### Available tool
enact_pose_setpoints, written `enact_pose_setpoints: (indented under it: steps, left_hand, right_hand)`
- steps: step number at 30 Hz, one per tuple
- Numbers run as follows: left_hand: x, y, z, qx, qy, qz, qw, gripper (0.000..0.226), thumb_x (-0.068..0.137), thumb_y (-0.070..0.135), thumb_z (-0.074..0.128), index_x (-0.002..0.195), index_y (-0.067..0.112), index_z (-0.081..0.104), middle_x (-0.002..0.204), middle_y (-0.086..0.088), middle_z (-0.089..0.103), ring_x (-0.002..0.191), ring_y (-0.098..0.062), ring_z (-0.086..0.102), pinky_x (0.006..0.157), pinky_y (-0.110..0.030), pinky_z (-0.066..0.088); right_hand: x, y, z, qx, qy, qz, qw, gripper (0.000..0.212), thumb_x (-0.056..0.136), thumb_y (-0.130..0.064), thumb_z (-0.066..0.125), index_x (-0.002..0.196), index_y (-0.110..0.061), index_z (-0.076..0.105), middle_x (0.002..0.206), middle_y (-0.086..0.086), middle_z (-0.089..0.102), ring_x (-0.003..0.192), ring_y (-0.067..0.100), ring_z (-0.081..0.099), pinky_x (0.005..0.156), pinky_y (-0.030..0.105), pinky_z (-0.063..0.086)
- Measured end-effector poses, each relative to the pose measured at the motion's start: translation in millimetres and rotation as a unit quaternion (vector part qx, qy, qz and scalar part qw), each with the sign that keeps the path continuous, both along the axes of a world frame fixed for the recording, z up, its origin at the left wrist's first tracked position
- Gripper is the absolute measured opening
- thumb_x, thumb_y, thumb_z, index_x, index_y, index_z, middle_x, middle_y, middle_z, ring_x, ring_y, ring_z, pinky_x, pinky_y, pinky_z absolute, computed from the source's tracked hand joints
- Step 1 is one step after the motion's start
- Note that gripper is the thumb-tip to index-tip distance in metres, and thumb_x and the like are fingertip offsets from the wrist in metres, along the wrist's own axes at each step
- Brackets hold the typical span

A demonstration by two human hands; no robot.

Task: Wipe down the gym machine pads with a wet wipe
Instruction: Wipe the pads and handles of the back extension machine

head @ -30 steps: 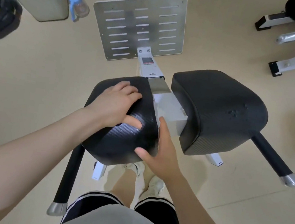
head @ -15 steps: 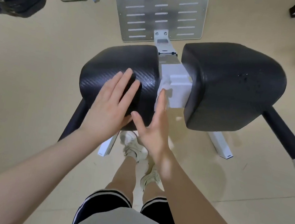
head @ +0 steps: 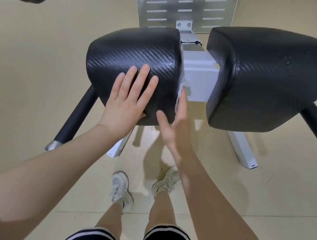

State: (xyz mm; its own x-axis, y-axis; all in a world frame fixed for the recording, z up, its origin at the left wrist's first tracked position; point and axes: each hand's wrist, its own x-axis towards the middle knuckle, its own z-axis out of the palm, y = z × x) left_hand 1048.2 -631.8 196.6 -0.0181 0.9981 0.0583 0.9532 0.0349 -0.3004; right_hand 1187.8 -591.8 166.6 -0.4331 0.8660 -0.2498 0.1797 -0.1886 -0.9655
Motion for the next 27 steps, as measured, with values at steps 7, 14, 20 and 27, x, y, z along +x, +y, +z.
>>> enact_pose_setpoints:
  steps: [7,14,20,27]
  left_hand:
    - [-5.7,-5.6,1.2,0.037,-0.095,-0.035,0.994,0.094,0.068,0.019,0.077,0.142,0.003,0.022,0.148,-0.026,0.021,0.134,-0.038,0.013,0.112,-0.044,0.005]
    - [-11.5,-74.9,-4.4,0.050,-0.479,0.253,0.839,0.085,0.082,0.000,0.051,0.146,0.002,-0.005,0.153,-0.017,-0.017,0.144,-0.025,-0.011,0.118,-0.034,0.002]
    - [-37.3,-85.7,-4.5,0.017,-0.745,0.376,0.551,0.077,0.085,-0.012,0.029,0.149,0.026,0.007,0.152,0.013,0.025,0.134,0.006,0.021,0.115,-0.022,0.020]
    - [-55.1,-95.8,29.4,0.051,-0.810,0.413,0.413,0.044,0.097,0.011,0.035,0.139,0.024,0.041,0.144,0.014,0.039,0.131,-0.004,0.034,0.087,-0.013,0.033]
  right_hand:
    - [1.6,-32.6,-48.7,-0.021,-0.071,-0.048,0.996,0.075,0.083,-0.027,0.052,0.147,-0.013,0.016,0.141,0.005,0.037,0.128,0.014,0.040,0.111,0.041,0.033]
    - [-22.0,-48.2,-41.8,-0.315,0.105,-0.231,0.914,0.017,0.094,-0.008,0.045,0.110,-0.008,0.052,0.102,0.007,0.059,0.094,0.017,0.059,0.090,0.022,0.046]
    - [-53.9,-67.9,-37.8,-0.434,0.095,-0.300,0.844,0.018,0.098,-0.013,0.043,0.083,-0.014,0.054,0.074,0.000,0.050,0.064,0.008,0.053,0.058,0.017,0.045]
    - [-76.4,-102.1,-9.0,-0.482,0.156,-0.104,0.856,0.027,0.100,-0.017,0.033,0.108,-0.011,0.058,0.096,0.004,0.069,0.084,0.011,0.065,0.077,0.022,0.053]
